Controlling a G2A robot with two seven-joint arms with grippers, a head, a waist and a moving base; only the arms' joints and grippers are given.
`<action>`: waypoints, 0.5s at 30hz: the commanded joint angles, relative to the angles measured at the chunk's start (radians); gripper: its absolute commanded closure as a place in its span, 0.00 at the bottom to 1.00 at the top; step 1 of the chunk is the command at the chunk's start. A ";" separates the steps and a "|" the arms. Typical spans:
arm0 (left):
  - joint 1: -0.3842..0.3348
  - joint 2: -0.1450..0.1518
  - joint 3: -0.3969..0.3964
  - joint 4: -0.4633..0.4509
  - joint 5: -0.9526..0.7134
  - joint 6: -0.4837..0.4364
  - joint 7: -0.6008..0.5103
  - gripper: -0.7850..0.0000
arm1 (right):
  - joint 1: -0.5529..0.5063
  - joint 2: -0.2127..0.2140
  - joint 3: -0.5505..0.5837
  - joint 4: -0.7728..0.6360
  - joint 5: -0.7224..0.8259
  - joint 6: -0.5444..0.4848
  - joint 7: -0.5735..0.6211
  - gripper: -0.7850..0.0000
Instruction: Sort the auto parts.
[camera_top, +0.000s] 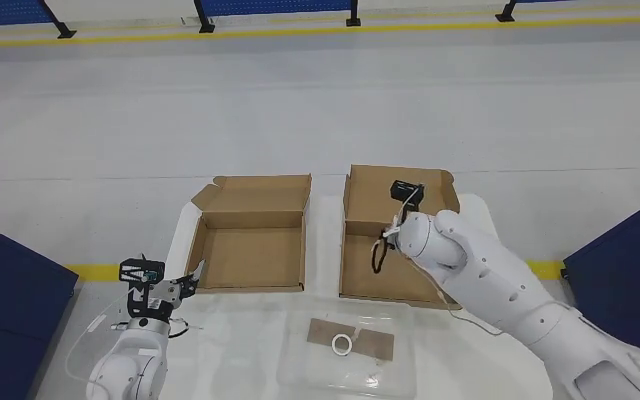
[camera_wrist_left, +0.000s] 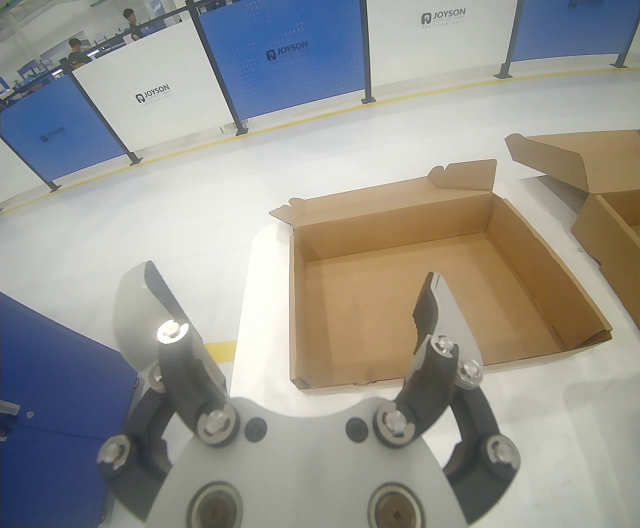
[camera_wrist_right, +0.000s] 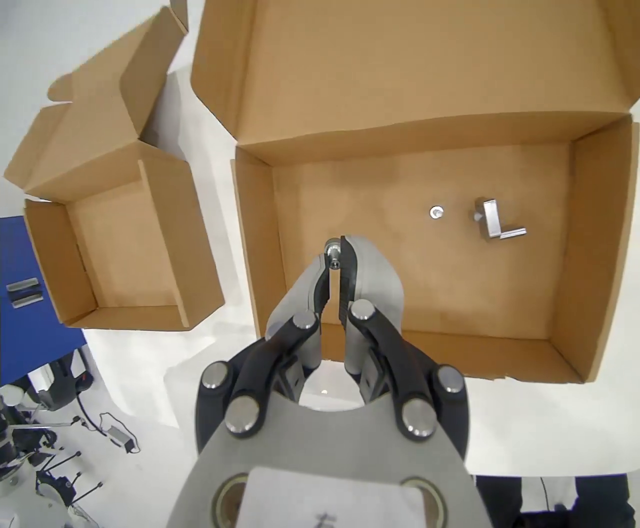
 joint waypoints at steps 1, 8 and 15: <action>0.000 0.000 0.000 0.000 0.000 0.000 0.000 0.00 | 0.031 -0.029 -0.051 0.078 0.019 0.004 -0.005 1.00; 0.000 0.000 0.000 0.000 0.000 0.000 0.000 0.00 | 0.069 -0.074 -0.111 0.178 0.066 0.004 -0.004 1.00; 0.000 0.000 0.000 0.000 0.000 0.000 0.000 0.00 | 0.056 -0.074 -0.106 0.182 0.070 -0.013 -0.024 1.00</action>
